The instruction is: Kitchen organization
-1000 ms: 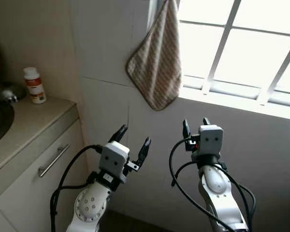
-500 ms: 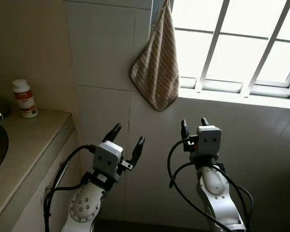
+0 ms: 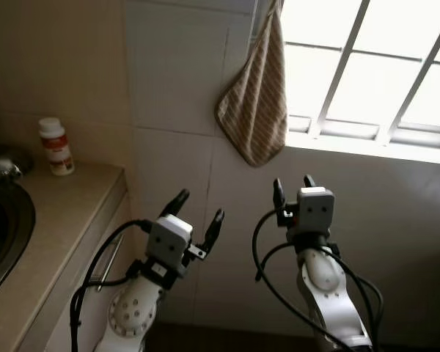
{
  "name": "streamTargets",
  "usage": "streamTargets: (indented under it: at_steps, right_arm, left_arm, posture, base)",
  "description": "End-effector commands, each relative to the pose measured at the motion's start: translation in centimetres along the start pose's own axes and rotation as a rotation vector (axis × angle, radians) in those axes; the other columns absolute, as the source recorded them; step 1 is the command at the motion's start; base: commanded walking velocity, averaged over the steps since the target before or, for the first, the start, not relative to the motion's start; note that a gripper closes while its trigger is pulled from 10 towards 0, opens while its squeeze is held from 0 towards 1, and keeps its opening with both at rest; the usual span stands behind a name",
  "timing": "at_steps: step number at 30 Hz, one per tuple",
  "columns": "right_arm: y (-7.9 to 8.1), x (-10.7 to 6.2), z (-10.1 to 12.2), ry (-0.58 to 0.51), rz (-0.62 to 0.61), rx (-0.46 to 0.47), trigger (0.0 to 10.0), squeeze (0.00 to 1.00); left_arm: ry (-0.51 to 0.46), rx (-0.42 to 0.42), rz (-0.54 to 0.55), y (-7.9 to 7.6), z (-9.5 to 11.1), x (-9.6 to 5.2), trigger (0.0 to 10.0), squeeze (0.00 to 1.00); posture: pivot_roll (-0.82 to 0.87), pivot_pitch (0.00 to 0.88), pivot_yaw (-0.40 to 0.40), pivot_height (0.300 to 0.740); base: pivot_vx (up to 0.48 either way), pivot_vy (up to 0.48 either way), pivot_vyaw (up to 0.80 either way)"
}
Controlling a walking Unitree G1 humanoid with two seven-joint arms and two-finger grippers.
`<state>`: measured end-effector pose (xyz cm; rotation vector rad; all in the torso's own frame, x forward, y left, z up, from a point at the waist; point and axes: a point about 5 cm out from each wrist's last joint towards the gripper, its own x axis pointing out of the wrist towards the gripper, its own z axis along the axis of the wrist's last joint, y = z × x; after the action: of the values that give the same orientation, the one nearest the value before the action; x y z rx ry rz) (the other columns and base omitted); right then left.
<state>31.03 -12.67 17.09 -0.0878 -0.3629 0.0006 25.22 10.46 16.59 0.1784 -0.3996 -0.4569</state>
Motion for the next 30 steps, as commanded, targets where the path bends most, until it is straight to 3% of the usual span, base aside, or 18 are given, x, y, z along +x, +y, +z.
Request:
streamTargets:
  at_steps: [1, 19, 30]
  right_arm:
    - [-0.66, 0.02, -0.34, 0.013, -0.022, -0.016, 10.0, 0.00]
    - [-0.57, 0.15, -0.37, 0.012, -0.026, -0.016, 10.0, 0.00]
    - [-0.58, 0.27, -0.40, 0.009, -0.027, -0.015, 10.0, 0.00]
  left_arm:
    - [0.002, 0.004, -0.016, -0.37, 0.01, 0.14, 10.0, 0.00]
    - [-0.007, 0.002, -0.011, -0.22, 0.09, 0.14, 10.0, 0.00]
    - [-0.002, 0.004, -0.001, -0.16, -0.03, 0.17, 10.0, 0.00]
  posture:
    - [0.05, 0.000, -0.066, 0.740]
    - [0.05, 0.000, -0.063, 0.740]
    - [0.05, 0.000, -0.064, 0.740]
  base:
    - [0.000, -0.454, 0.00]
    - [0.000, -0.440, -0.36]
    - [0.000, 0.000, -0.15]
